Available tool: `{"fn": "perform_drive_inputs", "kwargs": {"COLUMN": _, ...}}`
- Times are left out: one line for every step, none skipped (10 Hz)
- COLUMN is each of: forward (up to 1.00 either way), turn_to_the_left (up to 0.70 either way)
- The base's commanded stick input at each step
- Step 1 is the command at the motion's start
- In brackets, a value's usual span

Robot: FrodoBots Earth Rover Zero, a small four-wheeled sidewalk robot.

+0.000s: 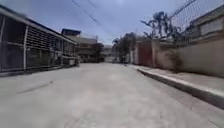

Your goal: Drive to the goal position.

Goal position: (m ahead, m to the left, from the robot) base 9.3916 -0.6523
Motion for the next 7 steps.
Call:
{"fn": "perform_drive_inputs", "kwargs": {"forward": 1.0, "turn_to_the_left": -0.35}}
{"fn": "perform_drive_inputs", "kwargs": {"forward": 1.0, "turn_to_the_left": -0.17}}
{"fn": "perform_drive_inputs", "kwargs": {"forward": 1.0, "turn_to_the_left": 0.0}}
{"fn": "perform_drive_inputs", "kwargs": {"forward": 1.0, "turn_to_the_left": 0.03}}
{"fn": "perform_drive_inputs", "kwargs": {"forward": 1.0, "turn_to_the_left": 0.03}}
{"fn": "perform_drive_inputs", "kwargs": {"forward": 1.0, "turn_to_the_left": -0.32}}
{"fn": "perform_drive_inputs", "kwargs": {"forward": 1.0, "turn_to_the_left": -0.17}}
